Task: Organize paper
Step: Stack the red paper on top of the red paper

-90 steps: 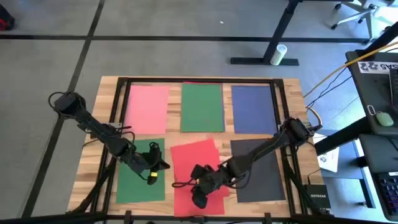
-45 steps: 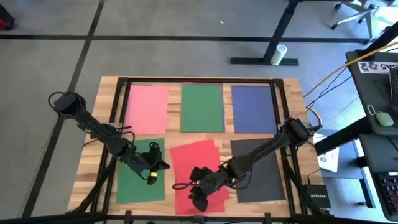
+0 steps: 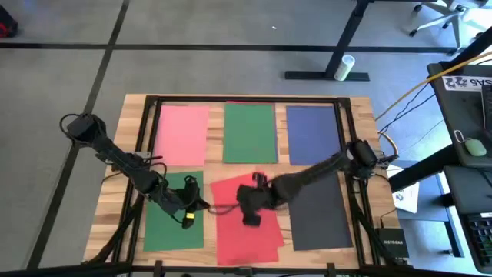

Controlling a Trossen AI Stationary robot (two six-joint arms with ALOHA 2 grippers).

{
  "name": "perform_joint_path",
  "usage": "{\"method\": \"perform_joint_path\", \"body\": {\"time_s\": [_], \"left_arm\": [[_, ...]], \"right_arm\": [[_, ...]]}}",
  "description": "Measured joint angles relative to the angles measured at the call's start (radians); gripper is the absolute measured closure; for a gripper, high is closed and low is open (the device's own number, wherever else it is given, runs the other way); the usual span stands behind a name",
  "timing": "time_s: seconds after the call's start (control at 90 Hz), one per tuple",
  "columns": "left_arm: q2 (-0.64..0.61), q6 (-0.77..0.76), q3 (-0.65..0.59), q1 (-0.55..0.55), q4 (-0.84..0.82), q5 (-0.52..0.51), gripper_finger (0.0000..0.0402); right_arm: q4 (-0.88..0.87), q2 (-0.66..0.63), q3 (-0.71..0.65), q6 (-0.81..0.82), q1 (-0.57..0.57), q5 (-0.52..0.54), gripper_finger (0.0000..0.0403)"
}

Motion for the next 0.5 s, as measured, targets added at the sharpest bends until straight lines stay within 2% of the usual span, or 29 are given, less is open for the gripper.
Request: {"method": "perform_joint_path", "body": {"time_s": [0.2, 0.5], "left_arm": [[0.000, -0.006, 0.000, 0.000, 0.000, 0.000, 0.0402], [0.000, -0.006, 0.000, 0.000, -0.001, 0.000, 0.0402]], "right_arm": [[-0.044, 0.001, -0.020, -0.251, -0.122, -0.013, 0.0401], [-0.034, 0.001, -0.086, -0.406, -0.230, -0.054, 0.0402]]}}
